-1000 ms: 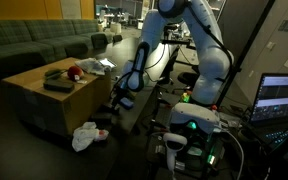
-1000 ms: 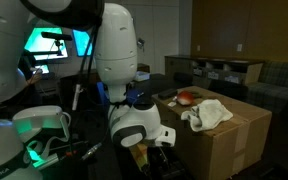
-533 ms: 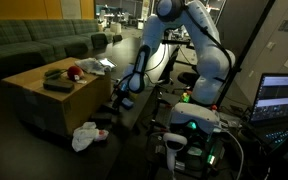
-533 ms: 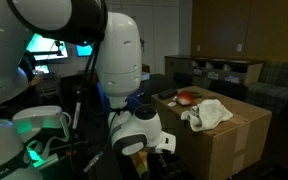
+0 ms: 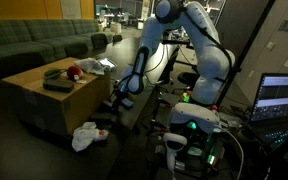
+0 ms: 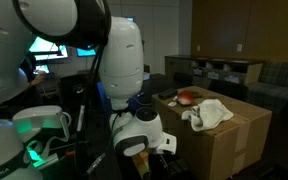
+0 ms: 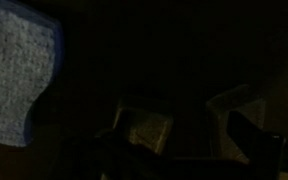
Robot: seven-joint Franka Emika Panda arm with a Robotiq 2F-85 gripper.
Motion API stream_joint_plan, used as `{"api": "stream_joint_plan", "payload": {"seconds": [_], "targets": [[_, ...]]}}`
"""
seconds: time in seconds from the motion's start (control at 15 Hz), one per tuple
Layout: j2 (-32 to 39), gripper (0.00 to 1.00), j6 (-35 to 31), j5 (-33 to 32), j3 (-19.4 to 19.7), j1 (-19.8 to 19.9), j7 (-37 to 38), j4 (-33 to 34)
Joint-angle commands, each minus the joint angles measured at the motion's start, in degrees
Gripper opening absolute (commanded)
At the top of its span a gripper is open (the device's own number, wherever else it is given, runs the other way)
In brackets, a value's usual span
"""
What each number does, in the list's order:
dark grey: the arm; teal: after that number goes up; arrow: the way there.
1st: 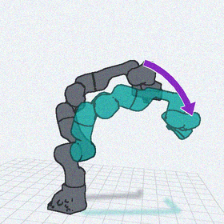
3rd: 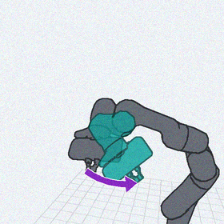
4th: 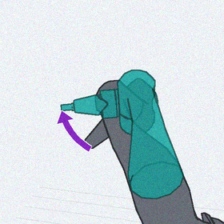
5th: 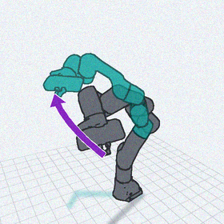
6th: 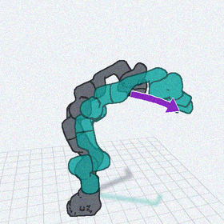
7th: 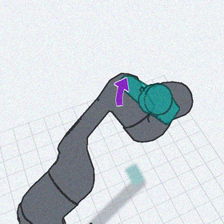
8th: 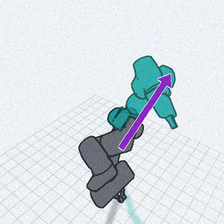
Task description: Remove the brown toy from the box and replace it with the towel, remove the blue object from the box and replace it with the gray duster and remove the orange plush toy from the box and replace it with the duster, remove the duster and replace it with the plastic bag
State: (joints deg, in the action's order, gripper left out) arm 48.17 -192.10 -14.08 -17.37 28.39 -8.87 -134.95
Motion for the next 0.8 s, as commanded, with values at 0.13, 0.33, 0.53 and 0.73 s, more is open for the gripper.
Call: {"api": "stream_joint_plan", "payload": {"seconds": [0.13, 0.33, 0.53, 0.73], "targets": [[0.49, 1.00, -1.82, -0.65, 2.04, -2.84, -0.11, 1.79], [-0.48, 1.00, -2.51, -1.04, 1.99, -2.98, -0.16, 1.25], [-0.37, 1.00, -2.76, -1.11, 2.24, -3.18, -0.20, 1.56], [0.21, 1.00, -2.62, -1.03, 2.76, -3.61, -0.34, 2.19]]}}
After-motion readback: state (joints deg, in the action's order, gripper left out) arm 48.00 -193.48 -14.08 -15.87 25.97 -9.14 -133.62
